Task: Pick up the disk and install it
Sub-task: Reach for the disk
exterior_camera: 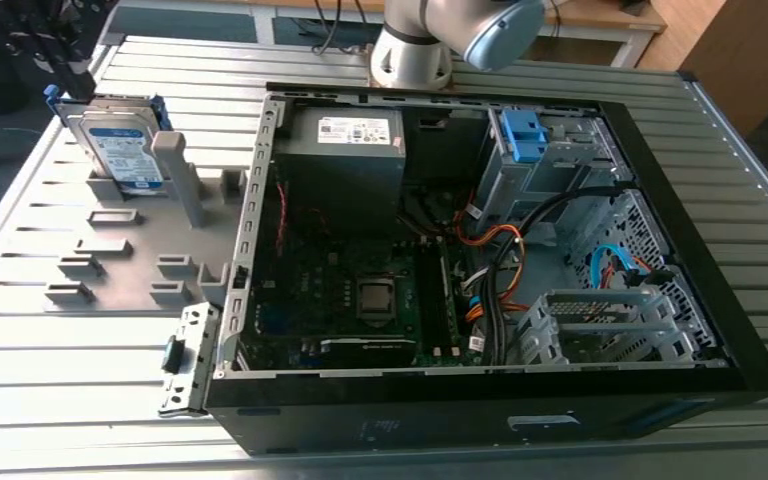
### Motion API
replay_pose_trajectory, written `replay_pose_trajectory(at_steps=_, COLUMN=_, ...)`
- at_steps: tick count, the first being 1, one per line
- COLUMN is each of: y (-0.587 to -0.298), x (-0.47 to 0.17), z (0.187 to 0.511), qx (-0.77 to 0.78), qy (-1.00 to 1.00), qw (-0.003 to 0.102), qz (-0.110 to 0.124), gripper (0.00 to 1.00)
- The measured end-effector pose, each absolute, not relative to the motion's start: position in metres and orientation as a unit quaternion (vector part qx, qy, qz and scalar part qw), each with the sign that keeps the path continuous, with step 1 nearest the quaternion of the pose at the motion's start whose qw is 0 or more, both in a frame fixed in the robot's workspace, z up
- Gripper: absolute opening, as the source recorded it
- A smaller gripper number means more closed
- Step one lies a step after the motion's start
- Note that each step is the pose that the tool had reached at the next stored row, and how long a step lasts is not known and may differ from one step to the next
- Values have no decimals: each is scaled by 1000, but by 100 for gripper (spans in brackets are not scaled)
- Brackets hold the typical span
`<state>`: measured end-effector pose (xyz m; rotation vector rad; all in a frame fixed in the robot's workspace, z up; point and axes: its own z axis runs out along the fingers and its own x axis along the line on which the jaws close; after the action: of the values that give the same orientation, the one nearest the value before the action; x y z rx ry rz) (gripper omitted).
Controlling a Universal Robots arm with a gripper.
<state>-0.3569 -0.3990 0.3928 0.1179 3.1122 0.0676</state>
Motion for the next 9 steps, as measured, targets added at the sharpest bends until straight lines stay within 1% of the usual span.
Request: replay_pose_trajectory(at_steps=9, y=-397, x=-369, z=389, qx=38, qy=999, qw=13, qz=22, gripper=11)
